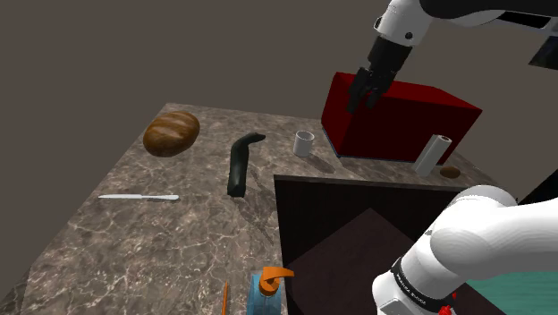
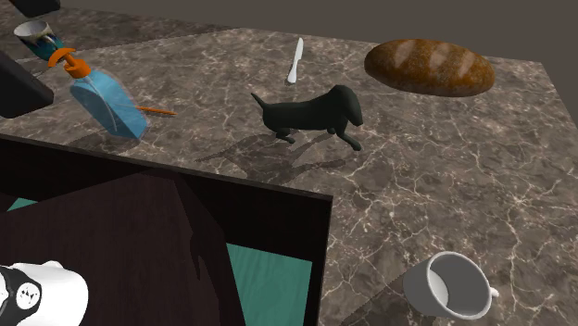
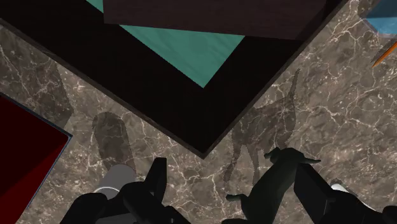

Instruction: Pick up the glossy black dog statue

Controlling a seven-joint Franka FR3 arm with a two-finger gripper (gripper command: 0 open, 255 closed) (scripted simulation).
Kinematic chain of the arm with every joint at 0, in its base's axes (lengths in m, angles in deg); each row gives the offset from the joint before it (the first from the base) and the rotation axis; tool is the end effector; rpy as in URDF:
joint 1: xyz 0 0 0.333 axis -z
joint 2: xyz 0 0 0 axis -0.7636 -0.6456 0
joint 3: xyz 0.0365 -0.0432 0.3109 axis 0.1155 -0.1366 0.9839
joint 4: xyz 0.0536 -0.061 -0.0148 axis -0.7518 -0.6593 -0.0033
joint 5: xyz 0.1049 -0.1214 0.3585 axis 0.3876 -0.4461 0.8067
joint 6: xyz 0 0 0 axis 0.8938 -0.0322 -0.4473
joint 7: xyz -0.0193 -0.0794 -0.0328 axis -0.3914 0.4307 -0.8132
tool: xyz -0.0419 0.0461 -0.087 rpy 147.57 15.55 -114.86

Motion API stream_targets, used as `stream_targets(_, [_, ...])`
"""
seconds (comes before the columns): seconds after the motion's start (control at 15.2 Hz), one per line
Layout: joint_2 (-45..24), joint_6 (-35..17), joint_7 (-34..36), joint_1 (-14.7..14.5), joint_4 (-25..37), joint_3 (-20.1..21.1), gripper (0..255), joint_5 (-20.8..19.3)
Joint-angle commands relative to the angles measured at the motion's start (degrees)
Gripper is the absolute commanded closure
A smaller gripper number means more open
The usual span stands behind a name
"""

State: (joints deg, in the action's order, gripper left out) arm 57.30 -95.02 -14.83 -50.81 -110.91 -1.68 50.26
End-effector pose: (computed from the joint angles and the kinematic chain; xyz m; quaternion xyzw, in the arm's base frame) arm 0.3081 0.0024 0.5955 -0.9982 -0.0262 -0.0539 0.0096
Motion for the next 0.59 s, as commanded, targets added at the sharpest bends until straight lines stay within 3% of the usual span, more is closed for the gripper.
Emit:
stream_targets(0.0, [0.0,0.0,0.0,0.0,0.0,0.0,0,0.0])
stream_targets(0.53, [-9.2,-11.8,11.5,-0.8,-3.9,9.1,0,2.4])
